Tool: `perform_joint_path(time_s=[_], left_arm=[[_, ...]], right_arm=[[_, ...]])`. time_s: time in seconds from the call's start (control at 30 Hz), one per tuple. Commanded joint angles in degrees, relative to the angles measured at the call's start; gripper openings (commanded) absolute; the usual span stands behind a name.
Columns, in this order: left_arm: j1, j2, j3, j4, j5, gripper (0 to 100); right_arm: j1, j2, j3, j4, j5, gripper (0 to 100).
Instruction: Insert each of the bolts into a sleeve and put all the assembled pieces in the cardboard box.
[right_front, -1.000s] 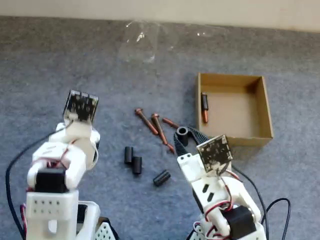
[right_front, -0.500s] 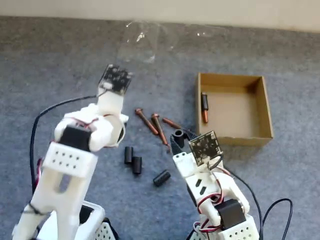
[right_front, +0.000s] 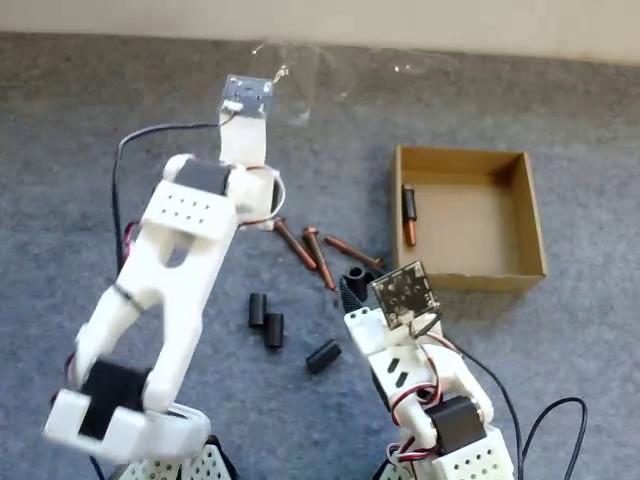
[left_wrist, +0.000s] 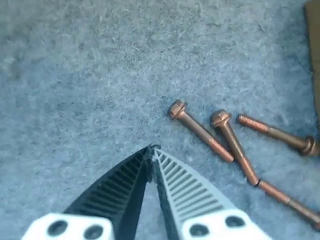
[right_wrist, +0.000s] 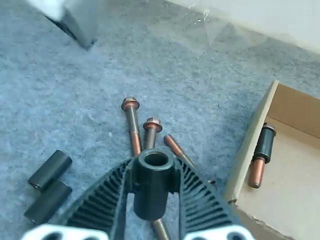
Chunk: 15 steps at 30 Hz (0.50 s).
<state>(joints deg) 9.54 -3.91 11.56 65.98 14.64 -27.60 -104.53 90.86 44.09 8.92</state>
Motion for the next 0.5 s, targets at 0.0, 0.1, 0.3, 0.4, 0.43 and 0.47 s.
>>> perform_joint_path(time_s=[0.0,0.1,0.3,0.4,0.43,0.47], left_arm=[[1.3,4.6,-7.1,-0.1,6.8,1],[1.3,9.2,-10.2,-0.1,11.8,1],[2.2,16.7,-14.9,-0.1,18.9,1],[3.0,19.3,-17.5,-0.1,21.8,1],[3.4,20.0,-18.0,-0.1,21.9,1],[3.8,20.7,-18.3,0.0,22.0,1]], right_arm=[[0.8,-0.8,-0.3,-2.1,-0.5,0.5],[0.7,-0.8,0.6,-2.1,-0.5,0.5],[0.7,-0.8,0.7,-2.1,-0.5,0.5],[0.7,-0.8,0.7,-2.1,-0.5,0.5],[0.7,-0.8,0.7,-2.1,-0.5,0.5],[0.7,-0.8,0.7,-2.1,-0.5,0.5]])
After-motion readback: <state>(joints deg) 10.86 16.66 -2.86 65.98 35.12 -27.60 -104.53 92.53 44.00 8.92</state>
